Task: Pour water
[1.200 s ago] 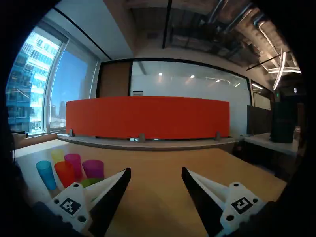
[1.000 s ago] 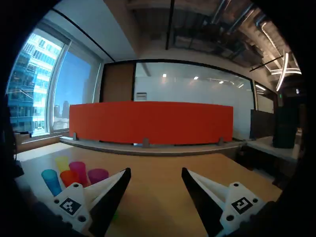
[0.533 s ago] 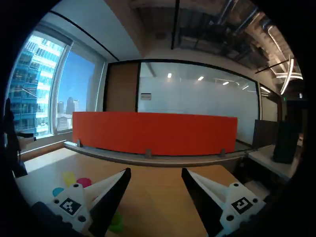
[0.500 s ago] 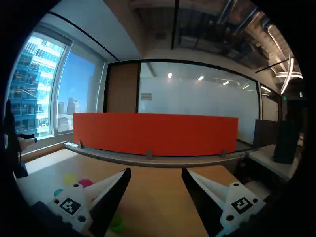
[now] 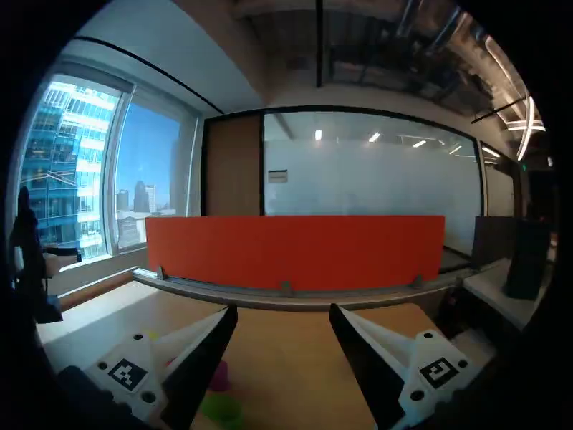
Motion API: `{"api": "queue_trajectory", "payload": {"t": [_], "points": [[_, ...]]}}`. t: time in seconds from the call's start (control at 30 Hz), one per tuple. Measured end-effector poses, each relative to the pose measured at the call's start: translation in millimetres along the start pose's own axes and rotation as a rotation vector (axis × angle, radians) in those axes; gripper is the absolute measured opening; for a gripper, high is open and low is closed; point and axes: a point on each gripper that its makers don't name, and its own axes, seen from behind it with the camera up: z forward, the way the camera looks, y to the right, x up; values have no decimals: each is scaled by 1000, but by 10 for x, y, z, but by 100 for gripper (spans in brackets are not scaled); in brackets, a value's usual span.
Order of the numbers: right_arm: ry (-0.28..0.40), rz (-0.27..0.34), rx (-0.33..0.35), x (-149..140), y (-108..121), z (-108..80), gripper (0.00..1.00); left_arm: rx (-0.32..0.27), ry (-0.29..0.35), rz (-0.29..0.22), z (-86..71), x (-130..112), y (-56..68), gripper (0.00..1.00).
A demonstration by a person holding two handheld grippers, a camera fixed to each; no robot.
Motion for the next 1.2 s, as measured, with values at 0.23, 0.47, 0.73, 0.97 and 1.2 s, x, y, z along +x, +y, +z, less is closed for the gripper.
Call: {"api": "queue_trajectory", "payload": {"t": [0.23, 0.47, 0.73, 0.97, 1.2], "points": [[-8, -12, 66, 22, -146, -5, 99, -71, 5, -1, 7, 143, 132, 96], [-16, -32, 198, 46, -430, -46, 99, -183, 22, -12, -34, 255, 354, 96], [1, -39, 357, 117, -747, -155, 99, -344, 55, -54, -137, 374, 663, 96], [-9, -34, 430, 107, -839, -204, 99, -443, 48, -69, -218, 335, 866, 96], [-40, -59, 451, 17, -848, -200, 99, -481, 26, -29, -251, 257, 947, 96]]}}
